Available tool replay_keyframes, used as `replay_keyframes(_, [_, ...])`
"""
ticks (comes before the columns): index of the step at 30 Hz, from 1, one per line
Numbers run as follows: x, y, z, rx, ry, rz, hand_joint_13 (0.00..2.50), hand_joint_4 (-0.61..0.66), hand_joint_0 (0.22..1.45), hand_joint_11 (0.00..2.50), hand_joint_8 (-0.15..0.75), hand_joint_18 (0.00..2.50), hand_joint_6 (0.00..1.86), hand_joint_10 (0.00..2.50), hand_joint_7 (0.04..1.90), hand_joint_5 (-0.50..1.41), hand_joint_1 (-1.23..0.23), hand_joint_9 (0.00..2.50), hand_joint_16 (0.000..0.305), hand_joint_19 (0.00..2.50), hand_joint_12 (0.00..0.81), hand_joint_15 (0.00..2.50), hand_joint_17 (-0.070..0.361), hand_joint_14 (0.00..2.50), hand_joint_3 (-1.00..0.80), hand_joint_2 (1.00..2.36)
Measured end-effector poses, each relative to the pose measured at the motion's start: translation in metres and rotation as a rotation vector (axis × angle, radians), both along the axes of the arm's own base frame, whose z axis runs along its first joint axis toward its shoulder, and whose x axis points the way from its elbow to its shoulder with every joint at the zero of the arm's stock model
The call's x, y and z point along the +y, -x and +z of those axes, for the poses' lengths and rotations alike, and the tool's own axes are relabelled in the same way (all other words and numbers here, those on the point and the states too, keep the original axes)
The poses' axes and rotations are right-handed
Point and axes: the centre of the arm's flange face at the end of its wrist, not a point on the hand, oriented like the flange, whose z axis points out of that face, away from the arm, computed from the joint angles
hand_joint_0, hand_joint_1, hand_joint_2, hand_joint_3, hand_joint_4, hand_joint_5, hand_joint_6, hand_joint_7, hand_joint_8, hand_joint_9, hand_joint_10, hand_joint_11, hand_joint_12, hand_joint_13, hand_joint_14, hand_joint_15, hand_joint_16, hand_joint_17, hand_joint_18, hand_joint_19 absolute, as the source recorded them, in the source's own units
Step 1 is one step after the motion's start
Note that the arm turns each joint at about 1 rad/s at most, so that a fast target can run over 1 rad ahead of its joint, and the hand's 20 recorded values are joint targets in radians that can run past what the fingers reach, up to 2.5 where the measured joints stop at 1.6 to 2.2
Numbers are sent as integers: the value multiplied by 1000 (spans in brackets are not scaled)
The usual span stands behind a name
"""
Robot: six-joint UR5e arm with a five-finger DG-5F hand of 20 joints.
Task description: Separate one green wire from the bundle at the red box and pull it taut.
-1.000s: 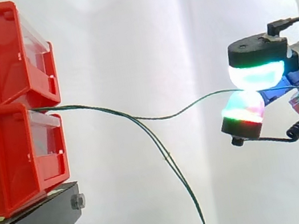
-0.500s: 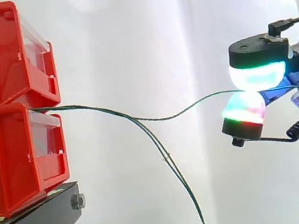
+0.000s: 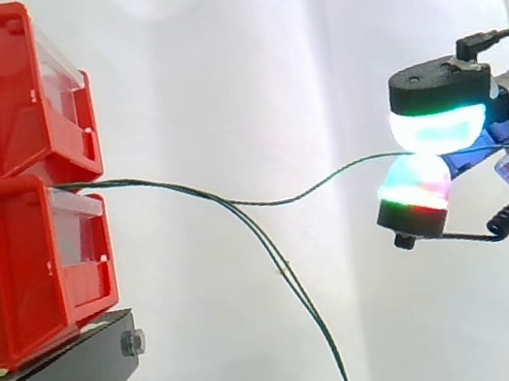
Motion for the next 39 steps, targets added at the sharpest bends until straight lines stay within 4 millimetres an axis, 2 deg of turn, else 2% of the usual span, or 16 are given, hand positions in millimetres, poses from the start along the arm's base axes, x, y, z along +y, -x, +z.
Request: replay_keyframes(39, [0,0,0,0,0,0,1372,8,610,1775,297,1380,914,0,1015,-78,-789,1638,52,1725,338,1201,116,1702,-60,1021])
